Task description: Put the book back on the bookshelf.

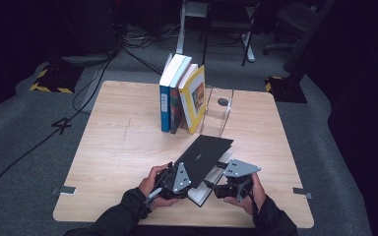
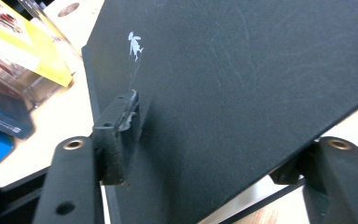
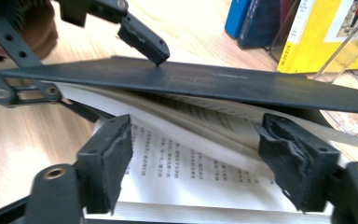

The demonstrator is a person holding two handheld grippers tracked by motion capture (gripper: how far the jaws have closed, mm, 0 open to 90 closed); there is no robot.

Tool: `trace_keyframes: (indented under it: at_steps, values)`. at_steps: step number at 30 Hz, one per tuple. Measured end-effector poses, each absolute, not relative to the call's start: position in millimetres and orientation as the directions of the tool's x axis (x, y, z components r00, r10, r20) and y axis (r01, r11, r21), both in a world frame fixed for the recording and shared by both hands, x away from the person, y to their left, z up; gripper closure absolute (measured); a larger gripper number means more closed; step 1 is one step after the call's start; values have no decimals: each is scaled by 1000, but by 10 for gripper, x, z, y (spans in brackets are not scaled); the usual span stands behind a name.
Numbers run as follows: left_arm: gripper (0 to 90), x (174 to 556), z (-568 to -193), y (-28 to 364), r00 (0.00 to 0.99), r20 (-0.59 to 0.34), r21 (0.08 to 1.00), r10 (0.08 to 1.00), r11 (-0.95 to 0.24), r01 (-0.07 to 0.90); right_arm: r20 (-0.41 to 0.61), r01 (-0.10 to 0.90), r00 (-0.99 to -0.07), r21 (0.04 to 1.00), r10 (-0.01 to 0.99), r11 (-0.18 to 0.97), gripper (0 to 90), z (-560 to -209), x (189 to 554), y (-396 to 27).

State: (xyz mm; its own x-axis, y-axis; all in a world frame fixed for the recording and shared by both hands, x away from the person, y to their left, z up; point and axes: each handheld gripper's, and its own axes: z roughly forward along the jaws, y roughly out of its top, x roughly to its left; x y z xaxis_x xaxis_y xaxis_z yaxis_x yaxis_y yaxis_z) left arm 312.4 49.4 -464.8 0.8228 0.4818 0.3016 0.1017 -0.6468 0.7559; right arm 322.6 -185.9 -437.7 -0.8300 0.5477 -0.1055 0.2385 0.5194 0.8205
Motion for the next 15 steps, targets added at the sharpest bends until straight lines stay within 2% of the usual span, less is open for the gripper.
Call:
trace_keyframes:
  at_steps: [8,15]
  values:
    - [506,3262,-4531,611,840,287,786,461,-615,69,-79,220,-848,847,524,484,280,-4255,3214,-2041]
    - [639,3288,-4428,733,824,282,813,492,-578,67,-81,224,-828,860,554,459,281,-4223,3275,-2167]
